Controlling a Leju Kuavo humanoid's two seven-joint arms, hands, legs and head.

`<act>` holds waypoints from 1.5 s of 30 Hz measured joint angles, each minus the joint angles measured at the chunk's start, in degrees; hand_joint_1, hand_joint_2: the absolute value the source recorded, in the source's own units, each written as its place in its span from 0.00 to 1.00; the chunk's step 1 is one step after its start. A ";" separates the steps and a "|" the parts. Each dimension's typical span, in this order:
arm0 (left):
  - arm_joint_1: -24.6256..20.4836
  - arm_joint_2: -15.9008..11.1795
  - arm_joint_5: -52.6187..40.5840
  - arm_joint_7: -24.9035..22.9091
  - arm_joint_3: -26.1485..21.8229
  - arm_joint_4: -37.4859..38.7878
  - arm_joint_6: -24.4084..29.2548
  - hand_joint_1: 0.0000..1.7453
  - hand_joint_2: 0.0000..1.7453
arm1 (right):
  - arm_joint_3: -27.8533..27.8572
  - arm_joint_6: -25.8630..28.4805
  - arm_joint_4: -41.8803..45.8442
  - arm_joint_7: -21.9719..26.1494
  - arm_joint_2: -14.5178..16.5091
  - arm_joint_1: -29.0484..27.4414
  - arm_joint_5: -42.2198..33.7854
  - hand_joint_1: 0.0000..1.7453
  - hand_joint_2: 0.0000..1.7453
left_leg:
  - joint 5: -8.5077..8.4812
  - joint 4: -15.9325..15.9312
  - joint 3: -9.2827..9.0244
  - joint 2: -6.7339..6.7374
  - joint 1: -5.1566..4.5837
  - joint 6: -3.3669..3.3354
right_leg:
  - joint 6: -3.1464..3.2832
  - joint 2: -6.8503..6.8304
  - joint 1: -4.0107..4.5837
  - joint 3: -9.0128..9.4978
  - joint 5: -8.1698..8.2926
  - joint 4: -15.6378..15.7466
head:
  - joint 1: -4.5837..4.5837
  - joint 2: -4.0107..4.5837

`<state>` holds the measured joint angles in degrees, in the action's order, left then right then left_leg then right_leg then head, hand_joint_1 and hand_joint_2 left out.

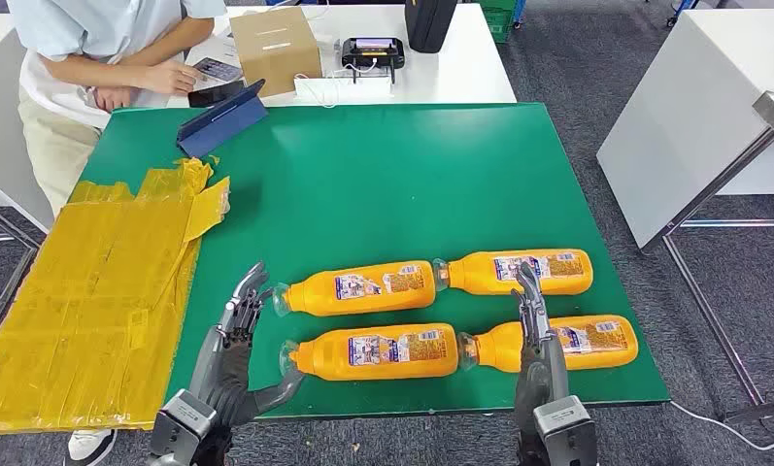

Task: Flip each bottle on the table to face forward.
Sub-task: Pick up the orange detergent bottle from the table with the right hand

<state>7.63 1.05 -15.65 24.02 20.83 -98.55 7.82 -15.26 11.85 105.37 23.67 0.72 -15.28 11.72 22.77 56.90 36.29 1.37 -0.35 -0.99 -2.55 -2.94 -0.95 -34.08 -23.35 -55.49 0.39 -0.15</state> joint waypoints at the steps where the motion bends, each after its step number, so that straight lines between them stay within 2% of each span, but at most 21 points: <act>1: 0.00 0.00 0.00 0.00 0.00 0.00 0.00 0.00 1.00 | 0.01 0.00 0.00 0.00 0.00 0.00 0.00 0.00 0.00 | 0.00 0.00 0.00 0.00 0.00 0.00 | 0.00 0.00 0.00 0.00 0.00 0.00 | 0.00 0.00; 5: 0.00 0.00 0.00 0.00 0.00 0.00 0.00 0.00 1.00 | 0.02 0.00 0.00 0.00 0.00 0.00 0.00 0.00 0.00 | 0.00 0.00 0.00 0.00 0.00 0.00 | 0.00 0.00 0.00 0.00 0.00 0.00 | 0.00 0.00; 6: 0.00 0.00 0.00 0.00 0.00 0.00 0.00 0.00 1.00 | 0.02 0.00 0.00 0.00 0.00 0.00 0.00 0.00 0.25 | 0.00 0.00 0.00 0.00 0.00 0.00 | 0.00 0.00 0.00 0.00 0.00 0.00 | 0.00 0.00; 7: 0.00 0.00 0.00 0.00 0.00 0.00 0.00 0.09 1.00 | 0.02 0.00 0.00 0.00 0.00 0.00 0.00 0.00 0.50 | 0.00 0.00 0.00 0.00 0.00 0.00 | 0.00 0.00 0.00 0.00 0.00 0.00 | 0.00 0.00; 9: 0.00 0.00 0.00 0.00 0.00 0.00 0.00 0.50 1.00 | 0.02 0.00 0.00 0.00 0.00 0.00 0.00 0.00 1.00 | 0.00 0.00 0.00 0.00 0.00 0.00 | 0.00 0.00 0.00 0.00 0.00 0.00 | 0.00 0.00; 10: 0.00 0.00 0.00 0.00 0.00 0.00 0.00 0.75 1.00 | 0.02 0.00 0.00 0.00 0.00 0.00 0.00 0.05 1.00 | 0.00 0.00 0.00 0.00 0.00 0.00 | 0.00 0.00 0.00 0.00 0.00 0.00 | 0.00 0.00; 11: 0.00 0.00 0.00 0.00 0.00 0.00 0.00 0.91 1.00 | 0.02 0.00 0.00 0.00 0.00 0.00 0.00 0.25 1.00 | 0.00 0.00 0.00 0.00 0.00 0.00 | 0.00 0.00 0.00 0.00 0.00 0.00 | 0.00 0.00; 13: 0.00 0.01 0.00 0.00 0.00 0.00 0.00 1.00 1.00 | 0.01 0.00 0.00 0.00 0.00 0.00 0.00 0.75 1.00 | 0.00 0.00 0.00 0.00 0.00 0.00 | 0.00 0.00 0.00 0.00 0.00 0.00 | 0.00 0.00; 14: 0.00 0.01 0.00 0.00 0.00 0.00 0.00 1.00 1.00 | 0.02 0.00 0.00 0.00 0.00 0.00 0.00 0.95 1.00 | 0.00 0.00 0.00 0.00 0.00 0.00 | 0.00 0.00 0.00 0.00 0.00 0.00 | 0.01 0.00; 16: 0.00 0.02 0.00 0.00 0.00 0.00 0.00 1.00 1.00 | 0.01 0.00 0.00 0.00 0.00 0.00 0.00 1.00 1.00 | 0.00 0.00 0.00 0.00 0.00 0.00 | 0.00 0.00 0.00 0.00 0.00 0.00 | 0.01 0.00; 34: -0.02 0.02 -0.06 0.06 0.00 0.02 0.17 1.00 1.00 | 0.00 0.00 0.00 0.02 0.00 0.02 0.00 1.00 1.00 | 0.00 0.00 0.01 0.00 0.00 0.00 | 0.00 0.00 0.00 0.01 0.00 0.00 | 0.01 0.00; 35: 0.01 0.07 -0.37 0.48 -0.01 0.03 1.04 1.00 1.00 | -0.03 0.03 -0.04 0.34 0.05 0.13 -0.07 1.00 1.00 | 0.00 -0.01 0.02 -0.01 0.00 0.00 | 0.00 0.00 0.00 0.03 0.00 0.00 | 0.01 0.00; 37: 0.02 0.66 -1.43 2.93 -0.14 0.47 6.88 1.00 1.00 | -0.59 1.08 -0.94 1.78 0.79 1.64 -0.05 1.00 1.00 | 0.00 -0.02 0.02 0.04 0.00 0.00 | 0.02 0.02 0.02 0.05 0.03 -0.02 | 0.03 0.00; 38: -0.08 1.11 -1.92 4.64 -0.21 0.98 11.13 0.84 1.00 | -1.32 2.37 -2.00 2.56 1.54 3.32 0.05 0.77 1.00 | 0.00 -0.02 -0.02 0.12 0.00 0.00 | 0.03 0.08 0.03 0.03 0.06 -0.02 | 0.02 0.00; 40: -0.62 1.78 -2.43 6.85 -0.27 2.19 17.95 0.34 1.00 | -3.59 5.77 -4.65 2.91 3.04 7.50 0.51 0.27 0.50 | -0.02 -0.02 -0.15 0.28 0.02 0.01 | 0.07 0.18 0.03 0.00 0.08 -0.02 | -0.01 0.00; 41: -0.93 1.90 -2.85 6.86 -0.27 2.67 19.52 0.09 1.00 | -4.69 7.02 -5.72 2.36 3.42 9.39 0.69 0.02 0.25 | -0.05 -0.02 -0.20 0.26 0.03 0.01 | 0.08 0.18 0.04 -0.01 0.07 -0.02 | -0.01 0.00; 42: -1.20 1.92 -3.47 6.34 -0.27 3.04 20.29 0.00 1.00 | -5.54 7.73 -6.58 1.44 3.56 11.01 0.85 0.00 0.00 | -0.08 -0.02 -0.23 0.20 0.04 0.00 | 0.08 0.13 0.05 0.00 0.05 -0.02 | 0.01 0.00; 45: -1.99 1.81 -5.70 3.87 -0.44 3.86 20.85 0.00 1.00 | -6.34 8.04 -8.70 -1.57 3.52 14.99 1.26 0.00 0.00 | -0.15 -0.02 -0.22 0.08 0.06 -0.03 | 0.07 0.01 0.06 0.16 0.06 -0.03 | 0.01 0.00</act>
<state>5.64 2.86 -21.35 27.89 20.39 -94.69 28.68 -21.60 19.89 96.67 22.10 4.24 -0.29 12.98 22.62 56.88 36.07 1.45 -0.29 -1.02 -2.48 -2.93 -0.89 -33.92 -23.29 -55.52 0.40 -0.15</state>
